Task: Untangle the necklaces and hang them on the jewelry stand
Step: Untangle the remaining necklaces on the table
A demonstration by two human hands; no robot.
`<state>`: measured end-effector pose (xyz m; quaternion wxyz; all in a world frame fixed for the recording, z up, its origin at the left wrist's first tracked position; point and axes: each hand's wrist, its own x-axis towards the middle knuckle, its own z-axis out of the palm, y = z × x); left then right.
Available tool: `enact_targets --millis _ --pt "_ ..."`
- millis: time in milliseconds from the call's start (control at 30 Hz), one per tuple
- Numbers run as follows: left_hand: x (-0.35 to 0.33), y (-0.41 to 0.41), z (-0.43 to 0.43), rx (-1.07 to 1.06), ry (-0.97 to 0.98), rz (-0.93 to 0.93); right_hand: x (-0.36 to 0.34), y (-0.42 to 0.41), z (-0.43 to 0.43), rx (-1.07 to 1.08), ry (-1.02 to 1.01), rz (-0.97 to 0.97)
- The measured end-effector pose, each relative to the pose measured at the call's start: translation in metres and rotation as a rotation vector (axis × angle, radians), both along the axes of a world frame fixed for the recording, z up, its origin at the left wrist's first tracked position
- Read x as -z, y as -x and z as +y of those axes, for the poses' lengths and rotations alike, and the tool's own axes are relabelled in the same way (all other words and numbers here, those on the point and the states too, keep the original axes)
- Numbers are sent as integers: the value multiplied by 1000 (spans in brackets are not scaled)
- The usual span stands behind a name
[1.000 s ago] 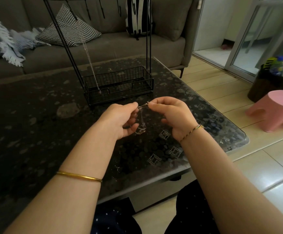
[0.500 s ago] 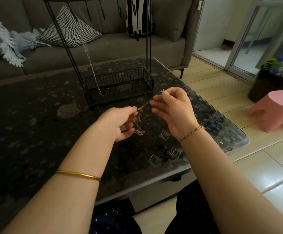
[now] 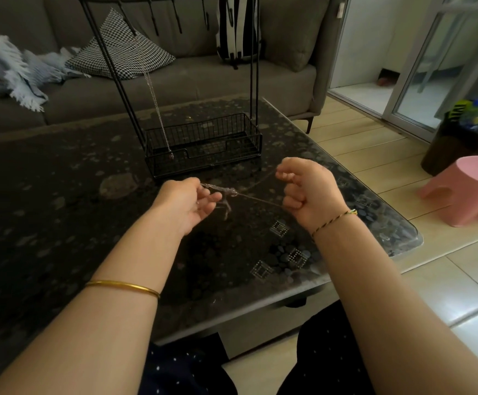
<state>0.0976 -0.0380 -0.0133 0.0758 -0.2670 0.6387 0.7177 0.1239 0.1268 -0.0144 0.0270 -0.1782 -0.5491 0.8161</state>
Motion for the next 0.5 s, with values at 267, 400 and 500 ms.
enact_targets --millis 267,400,500 --pt "-1 2 -6 -104 -61 -14 9 4 -3 83 -627 -13" --pt "2 1 -9 -121 -23 -46 13 8 -3 183 -632 49" --pt "7 1 -11 -131 9 -103 14 12 -1 352 -467 70"
